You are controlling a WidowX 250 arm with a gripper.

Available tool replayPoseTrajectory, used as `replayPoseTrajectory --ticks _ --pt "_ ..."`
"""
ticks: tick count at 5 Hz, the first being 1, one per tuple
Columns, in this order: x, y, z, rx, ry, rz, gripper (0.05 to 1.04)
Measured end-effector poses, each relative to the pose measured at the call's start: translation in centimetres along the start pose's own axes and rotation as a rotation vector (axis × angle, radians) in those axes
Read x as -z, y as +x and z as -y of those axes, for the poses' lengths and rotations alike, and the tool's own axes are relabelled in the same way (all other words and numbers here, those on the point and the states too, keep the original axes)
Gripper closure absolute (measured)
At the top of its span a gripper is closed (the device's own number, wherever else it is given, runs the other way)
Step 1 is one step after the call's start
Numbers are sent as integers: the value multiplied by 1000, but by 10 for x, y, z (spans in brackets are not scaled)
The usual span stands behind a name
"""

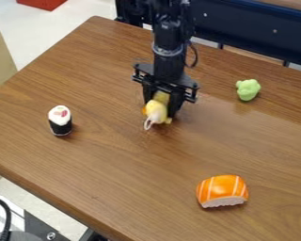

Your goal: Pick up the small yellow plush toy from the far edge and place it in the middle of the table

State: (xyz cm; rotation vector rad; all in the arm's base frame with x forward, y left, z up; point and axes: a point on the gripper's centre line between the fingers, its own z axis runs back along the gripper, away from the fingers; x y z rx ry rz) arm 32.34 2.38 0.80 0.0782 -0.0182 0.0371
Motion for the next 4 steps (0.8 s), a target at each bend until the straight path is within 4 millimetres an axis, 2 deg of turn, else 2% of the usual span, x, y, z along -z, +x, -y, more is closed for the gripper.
replayPoseTrajectory --ticks 1,2,4 --pt "6 -6 3 18 -13 -2 112" --pt "-2 -10 1 25 -34 -7 83" --pt "-41 -7 -5 12 -84 18 83"
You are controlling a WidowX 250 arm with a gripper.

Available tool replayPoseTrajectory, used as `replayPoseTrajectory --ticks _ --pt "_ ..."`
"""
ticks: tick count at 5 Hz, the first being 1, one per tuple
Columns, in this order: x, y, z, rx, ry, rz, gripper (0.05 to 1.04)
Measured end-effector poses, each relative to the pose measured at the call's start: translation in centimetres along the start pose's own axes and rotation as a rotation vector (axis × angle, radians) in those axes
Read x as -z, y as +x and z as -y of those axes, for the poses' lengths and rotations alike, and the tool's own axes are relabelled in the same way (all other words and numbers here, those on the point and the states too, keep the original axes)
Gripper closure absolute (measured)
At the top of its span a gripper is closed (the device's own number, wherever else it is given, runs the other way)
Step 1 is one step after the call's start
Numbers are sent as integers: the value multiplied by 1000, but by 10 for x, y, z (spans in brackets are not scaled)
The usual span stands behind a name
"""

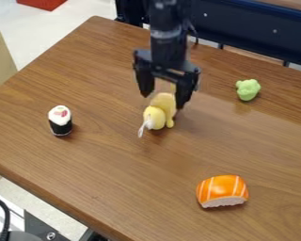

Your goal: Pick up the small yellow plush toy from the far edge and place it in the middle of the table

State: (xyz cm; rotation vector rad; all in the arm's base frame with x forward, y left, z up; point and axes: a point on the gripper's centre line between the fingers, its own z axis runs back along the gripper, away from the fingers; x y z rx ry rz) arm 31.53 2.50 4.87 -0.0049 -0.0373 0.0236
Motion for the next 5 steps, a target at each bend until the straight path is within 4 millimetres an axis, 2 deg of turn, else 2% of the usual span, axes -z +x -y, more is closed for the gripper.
replayPoseTrajectory --ticks 1,3,5 --pt "-20 1 -5 -3 -6 2 83" --pt "-48 -6 -10 -6 -12 0 83" --pt "-64 -1 -11 8 -29 10 83"
